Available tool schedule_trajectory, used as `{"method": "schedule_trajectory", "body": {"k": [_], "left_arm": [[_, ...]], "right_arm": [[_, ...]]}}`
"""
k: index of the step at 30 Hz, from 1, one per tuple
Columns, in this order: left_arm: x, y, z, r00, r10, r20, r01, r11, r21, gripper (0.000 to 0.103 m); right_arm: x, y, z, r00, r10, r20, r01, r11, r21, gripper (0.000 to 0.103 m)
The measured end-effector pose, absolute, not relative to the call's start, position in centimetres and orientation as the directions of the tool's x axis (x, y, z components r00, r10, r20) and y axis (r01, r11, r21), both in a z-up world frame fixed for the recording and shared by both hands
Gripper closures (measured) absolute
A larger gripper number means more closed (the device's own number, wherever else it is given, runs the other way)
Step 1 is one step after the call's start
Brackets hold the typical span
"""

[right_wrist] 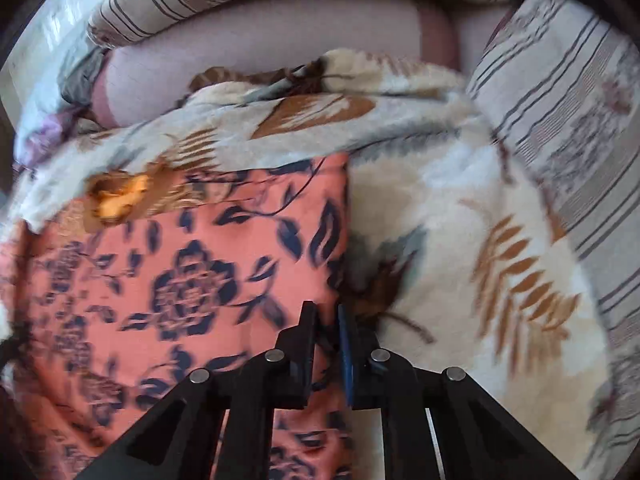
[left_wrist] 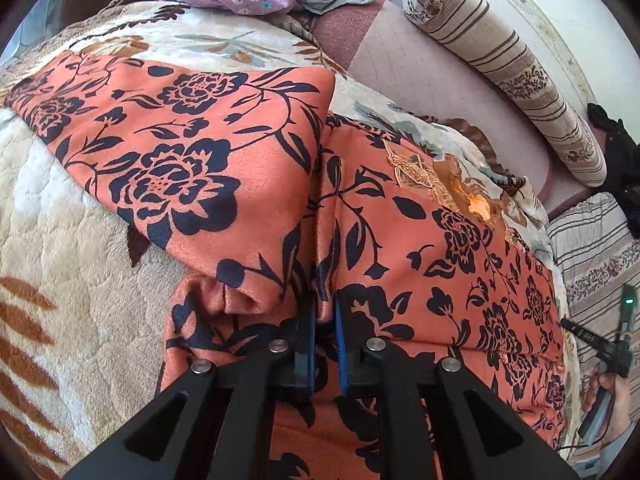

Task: Fold small clothes

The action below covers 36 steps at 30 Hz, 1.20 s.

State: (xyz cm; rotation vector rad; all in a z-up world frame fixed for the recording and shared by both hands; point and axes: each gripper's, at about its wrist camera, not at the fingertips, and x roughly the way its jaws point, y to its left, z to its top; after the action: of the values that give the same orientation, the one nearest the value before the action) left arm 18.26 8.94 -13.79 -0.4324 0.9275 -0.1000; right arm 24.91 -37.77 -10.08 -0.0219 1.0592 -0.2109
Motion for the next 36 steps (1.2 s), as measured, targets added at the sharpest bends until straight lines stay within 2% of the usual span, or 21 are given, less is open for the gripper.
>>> {"method": "schedule_trajectory", "body": {"k": [1, 3, 4, 5, 7, 9, 12, 14, 15, 16, 18, 19, 23, 27, 29, 31, 32, 34, 36], "left_arm": [[18.2, 8.8, -13.8, 0.603, -0.261, -0.754, -0.099, 0.913, -0.395, 0.092], [18.1, 8.8, -13.7, 0.605, -0.264, -0.751, -0.098, 0.912, -0.399, 0.092], [18.0, 8.9, -13.8, 0.605, -0.267, -0.75, -0.098, 0.91, -0.403, 0.092], [18.0, 8.8, -13.6, 0.606, -0.264, -0.751, -0.1, 0.911, -0.4, 0.092], [17.9, 8.6, -13.5, 0.608, -0.25, -0.754, -0.102, 0.917, -0.386, 0.092], [18.1, 8.3, -13.4, 0.61, -0.241, -0.755, -0.102, 0.921, -0.376, 0.092], [18.2, 8.5, -13.4, 0.608, -0.253, -0.752, -0.103, 0.915, -0.391, 0.092], [18.2, 8.4, -13.4, 0.609, -0.25, -0.753, -0.103, 0.916, -0.387, 0.092], [18.2, 8.4, -13.4, 0.609, -0.248, -0.754, -0.103, 0.917, -0.385, 0.092], [18.2, 8.4, -13.4, 0.609, -0.249, -0.753, -0.103, 0.917, -0.386, 0.092], [18.3, 8.4, -13.4, 0.608, -0.252, -0.753, -0.104, 0.915, -0.39, 0.092], [18.4, 8.4, -13.4, 0.608, -0.252, -0.753, -0.104, 0.915, -0.391, 0.092], [18.5, 8.3, -13.5, 0.608, -0.247, -0.755, -0.102, 0.918, -0.383, 0.092], [18.7, 8.3, -13.5, 0.607, -0.248, -0.755, -0.103, 0.917, -0.385, 0.092], [18.7, 8.2, -13.5, 0.607, -0.243, -0.757, -0.102, 0.921, -0.377, 0.092], [18.8, 8.1, -13.5, 0.607, -0.238, -0.758, -0.1, 0.924, -0.37, 0.092], [18.8, 8.2, -13.5, 0.608, -0.241, -0.757, -0.101, 0.922, -0.374, 0.092], [18.9, 8.3, -13.5, 0.607, -0.241, -0.757, -0.101, 0.921, -0.375, 0.092], [18.8, 8.1, -13.5, 0.608, -0.236, -0.758, -0.099, 0.925, -0.368, 0.092]], "right_arm": [[25.5, -38.8, -12.0, 0.391, -0.149, -0.908, 0.163, 0.982, -0.09, 0.092], [24.6, -40.2, -10.6, 0.479, -0.051, -0.877, 0.173, 0.984, 0.037, 0.089], [24.3, -41.3, -9.7, 0.514, 0.033, -0.857, 0.191, 0.97, 0.152, 0.087], [24.1, -42.2, -9.0, 0.542, 0.103, -0.834, 0.209, 0.945, 0.253, 0.08], [24.8, -43.4, -8.2, 0.566, 0.155, -0.81, 0.276, 0.89, 0.363, 0.0], [25.9, -43.9, -7.7, 0.605, 0.21, -0.768, 0.28, 0.847, 0.452, 0.0], [28.5, -42.5, -7.9, 0.596, 0.259, -0.76, 0.231, 0.851, 0.472, 0.002], [30.3, -41.2, -9.2, 0.531, 0.272, -0.803, 0.23, 0.865, 0.445, 0.012], [31.1, -40.7, -10.3, 0.492, 0.288, -0.822, 0.223, 0.87, 0.439, 0.032], [31.7, -40.3, -11.1, 0.46, 0.283, -0.842, 0.217, 0.883, 0.416, 0.067], [32.1, -39.4, -11.3, 0.46, 0.262, -0.848, 0.184, 0.906, 0.38, 0.075], [32.1, -39.1, -11.1, 0.461, 0.27, -0.846, 0.16, 0.912, 0.378, 0.087], [32.9, -39.8, -12.0, 0.441, 0.221, -0.87, 0.177, 0.929, 0.326, 0.089], [32.6, -38.9, -10.2, 0.502, 0.176, -0.847, 0.17, 0.94, 0.296, 0.091], [32.9, -38.9, -11.1, 0.49, 0.069, -0.869, 0.187, 0.965, 0.182, 0.091], [32.9, -40.4, -11.9, 0.489, 0.111, -0.865, 0.228, 0.941, 0.249, 0.086], [32.5, -41.1, -11.2, 0.518, 0.089, -0.851, 0.268, 0.928, 0.261, 0.08], [31.8, -42.2, -9.9, 0.53, -0.029, -0.848, 0.36, 0.913, 0.194, 0.051], [30.5, -42.7, -8.4, 0.551, -0.062, -0.832, 0.386, 0.903, 0.188, 0.049]]}}
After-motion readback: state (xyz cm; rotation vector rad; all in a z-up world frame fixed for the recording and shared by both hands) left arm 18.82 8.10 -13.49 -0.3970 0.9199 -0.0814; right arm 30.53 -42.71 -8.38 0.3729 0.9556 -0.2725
